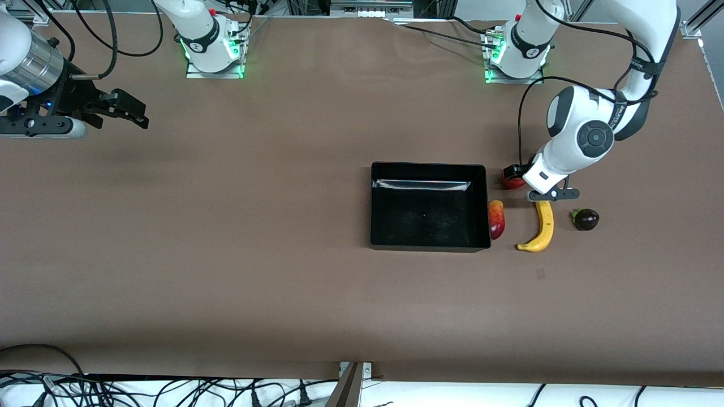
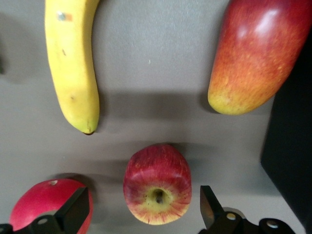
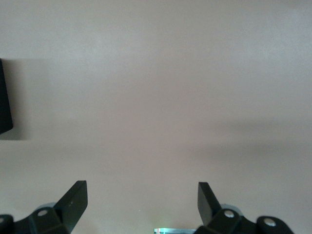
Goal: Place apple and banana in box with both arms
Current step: 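Lower the left gripper and grasp the small red apple, then carry the apple with the left gripper into the black box, then open the left gripper and move it over the banana, then lower the left gripper and grasp the yellow banana, then carry the banana with the left gripper into the black box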
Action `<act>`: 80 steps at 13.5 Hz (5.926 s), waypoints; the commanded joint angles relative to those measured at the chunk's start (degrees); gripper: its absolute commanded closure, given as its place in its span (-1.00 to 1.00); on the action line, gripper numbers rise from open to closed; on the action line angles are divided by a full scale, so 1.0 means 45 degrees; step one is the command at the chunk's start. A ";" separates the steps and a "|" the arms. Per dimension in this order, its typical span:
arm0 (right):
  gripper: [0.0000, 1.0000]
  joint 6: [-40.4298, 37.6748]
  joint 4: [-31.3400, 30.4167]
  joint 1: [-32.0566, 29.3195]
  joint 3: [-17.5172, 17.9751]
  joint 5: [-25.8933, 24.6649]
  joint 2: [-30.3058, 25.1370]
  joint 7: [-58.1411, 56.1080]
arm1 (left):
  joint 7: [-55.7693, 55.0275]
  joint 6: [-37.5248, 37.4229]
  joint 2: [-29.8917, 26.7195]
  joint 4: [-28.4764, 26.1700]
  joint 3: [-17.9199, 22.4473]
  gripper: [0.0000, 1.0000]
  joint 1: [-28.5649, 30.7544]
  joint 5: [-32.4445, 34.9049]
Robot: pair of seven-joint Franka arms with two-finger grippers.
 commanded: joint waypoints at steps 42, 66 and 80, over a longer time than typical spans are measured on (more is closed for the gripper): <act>-1.00 0.0981 0.0875 -0.0348 0.0198 -0.0790 0.0824 -0.0167 | -0.2857 -0.7981 0.2804 0.9336 -0.2305 -1.00 -0.0313 0.0615; -1.00 0.0981 0.0875 -0.0368 0.0179 -0.0770 0.0824 -0.0167 | 0.2609 -0.6621 0.4523 0.9994 -0.3004 1.00 0.3249 0.2672; -1.00 0.1039 0.0875 -0.0368 0.0179 -0.0751 0.0824 -0.0167 | -0.7085 -0.5586 0.6395 1.1138 -0.3027 1.00 -0.3414 0.1358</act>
